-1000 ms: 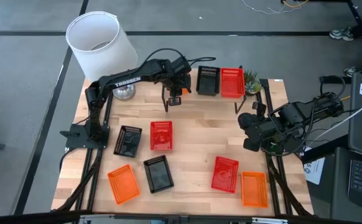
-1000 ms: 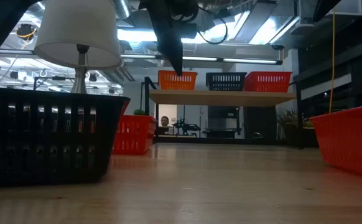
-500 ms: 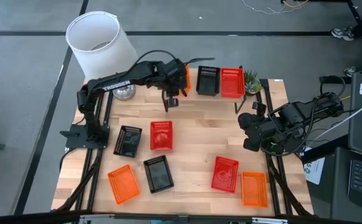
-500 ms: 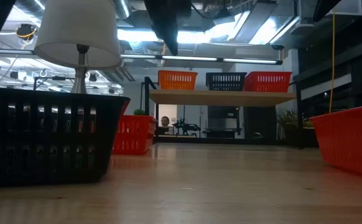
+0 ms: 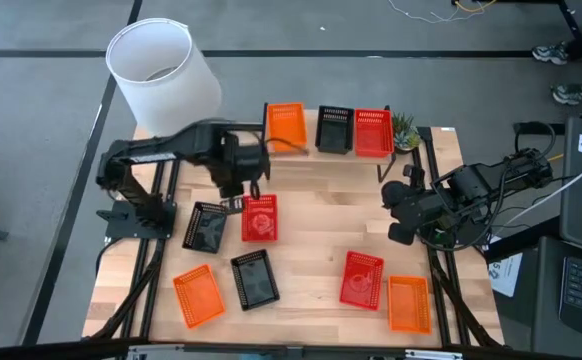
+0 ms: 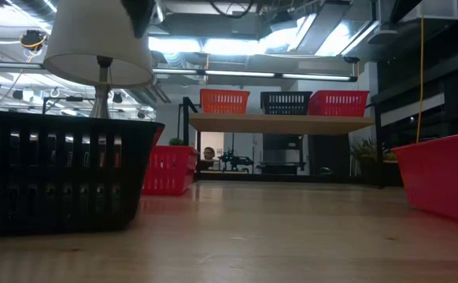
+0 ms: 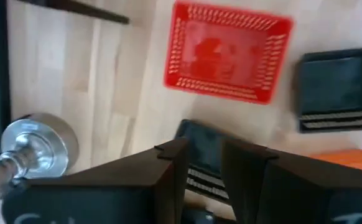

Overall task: Stack baskets on shelf by color
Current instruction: Move the left red basket to the middle of the table

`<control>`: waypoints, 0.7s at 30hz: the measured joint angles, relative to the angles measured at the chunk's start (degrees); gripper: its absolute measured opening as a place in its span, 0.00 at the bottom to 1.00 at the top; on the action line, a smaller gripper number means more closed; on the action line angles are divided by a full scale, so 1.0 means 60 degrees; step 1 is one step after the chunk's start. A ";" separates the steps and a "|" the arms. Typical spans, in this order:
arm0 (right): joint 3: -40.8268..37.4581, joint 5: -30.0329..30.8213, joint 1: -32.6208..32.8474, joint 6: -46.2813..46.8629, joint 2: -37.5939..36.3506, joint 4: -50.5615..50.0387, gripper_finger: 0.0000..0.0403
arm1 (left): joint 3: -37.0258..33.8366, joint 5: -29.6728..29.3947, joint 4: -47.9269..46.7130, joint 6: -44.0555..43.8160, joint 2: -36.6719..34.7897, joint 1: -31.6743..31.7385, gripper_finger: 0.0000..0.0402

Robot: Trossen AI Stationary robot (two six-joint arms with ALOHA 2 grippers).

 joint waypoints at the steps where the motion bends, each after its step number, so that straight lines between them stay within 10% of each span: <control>1: 0.0000 0.0002 0.0000 0.0004 0.0000 0.0100 0.15 | -0.0422 -0.0254 0.0149 -0.0130 -0.0102 -0.0219 0.19; 10: -0.0184 -0.0004 0.0000 0.0488 0.0047 0.0553 0.15 | -0.4407 -0.1329 0.3827 -0.2217 -0.0912 -0.2308 0.19; 21: -0.1142 -0.0080 0.0000 0.0902 0.0053 0.0859 0.15 | -0.5444 -0.2084 0.6250 -0.2413 -0.0738 -0.3188 0.19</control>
